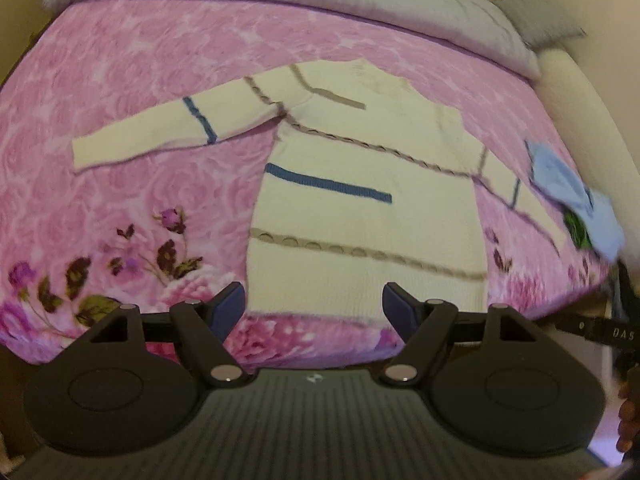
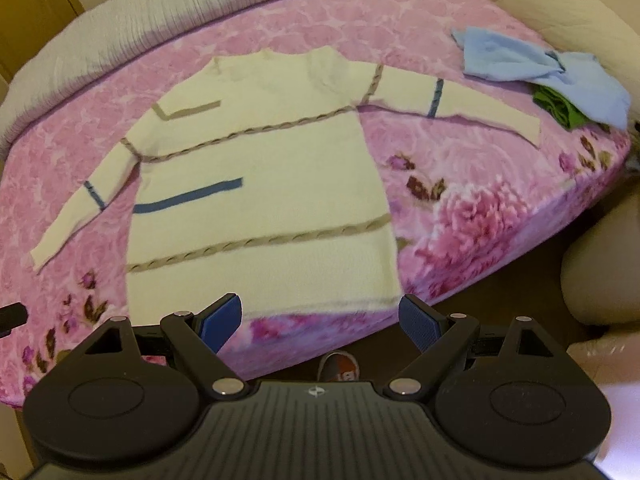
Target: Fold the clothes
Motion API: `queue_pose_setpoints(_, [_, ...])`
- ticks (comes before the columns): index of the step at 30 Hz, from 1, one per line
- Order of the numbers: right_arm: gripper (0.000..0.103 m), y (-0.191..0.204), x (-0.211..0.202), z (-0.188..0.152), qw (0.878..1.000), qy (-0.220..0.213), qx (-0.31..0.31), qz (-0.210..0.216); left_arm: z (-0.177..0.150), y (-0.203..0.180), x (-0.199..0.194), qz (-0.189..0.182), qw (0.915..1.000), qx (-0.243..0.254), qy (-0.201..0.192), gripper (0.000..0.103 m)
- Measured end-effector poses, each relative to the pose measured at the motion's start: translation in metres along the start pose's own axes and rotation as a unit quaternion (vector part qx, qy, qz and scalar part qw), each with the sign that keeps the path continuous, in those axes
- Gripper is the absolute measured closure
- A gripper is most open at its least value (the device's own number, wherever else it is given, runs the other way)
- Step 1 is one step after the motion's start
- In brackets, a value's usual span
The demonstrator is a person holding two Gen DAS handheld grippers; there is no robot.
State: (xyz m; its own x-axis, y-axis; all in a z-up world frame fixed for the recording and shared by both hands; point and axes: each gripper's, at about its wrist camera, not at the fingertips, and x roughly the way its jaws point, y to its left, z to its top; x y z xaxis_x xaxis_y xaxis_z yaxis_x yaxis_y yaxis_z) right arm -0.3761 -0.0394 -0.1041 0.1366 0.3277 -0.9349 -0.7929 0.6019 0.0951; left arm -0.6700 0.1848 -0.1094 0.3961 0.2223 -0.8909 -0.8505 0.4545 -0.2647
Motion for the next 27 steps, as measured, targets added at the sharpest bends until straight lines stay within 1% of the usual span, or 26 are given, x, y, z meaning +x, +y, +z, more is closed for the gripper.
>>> queue_pose_setpoints(3, [0.015,-0.011,0.024,0.028,1.000,0.012,-0.019,-0.001,0.009,-0.003,0.021,0.002,0.9990,-0.045,0.002,0.030])
queue_pose_setpoints(7, [0.015,-0.019,0.058,0.053,0.999,0.035,-0.039,0.000,0.011,0.000,0.045,0.007,0.9953,-0.096,0.004,0.031])
queue_pose_setpoints(10, [0.015,-0.021,0.084,0.065,0.997,0.058,-0.047,-0.005,0.011,0.015,0.063,-0.003,0.9892,-0.146,0.010,0.031])
queue_pose_setpoints(12, [0.015,-0.020,0.100,0.071,0.997,0.067,-0.049,0.002,0.013,0.027,0.074,-0.008,0.9841,-0.177,0.013,0.031])
queue_pose_setpoints(14, [0.015,-0.017,0.116,0.076,0.996,0.074,-0.048,0.005,0.017,0.047,0.088,-0.018,0.9772,-0.211,0.014,0.031])
queue_pose_setpoints(18, [0.015,-0.011,0.152,0.087,0.996,0.085,-0.034,-0.002,0.031,0.094,0.112,-0.040,0.9615,-0.272,0.005,0.031])
queue_pose_setpoints(22, [0.015,-0.005,0.183,0.100,0.996,0.088,-0.017,-0.017,0.045,0.152,0.142,-0.032,0.9474,-0.318,-0.012,0.031])
queue_pose_setpoints(24, [0.015,0.000,0.199,0.106,0.996,0.089,-0.009,-0.029,0.052,0.182,0.159,-0.028,0.9361,-0.350,-0.022,0.031])
queue_pose_setpoints(27, [0.015,0.013,0.225,0.114,0.994,0.095,-0.003,-0.049,0.062,0.226,0.181,-0.033,0.9135,-0.402,-0.052,0.031])
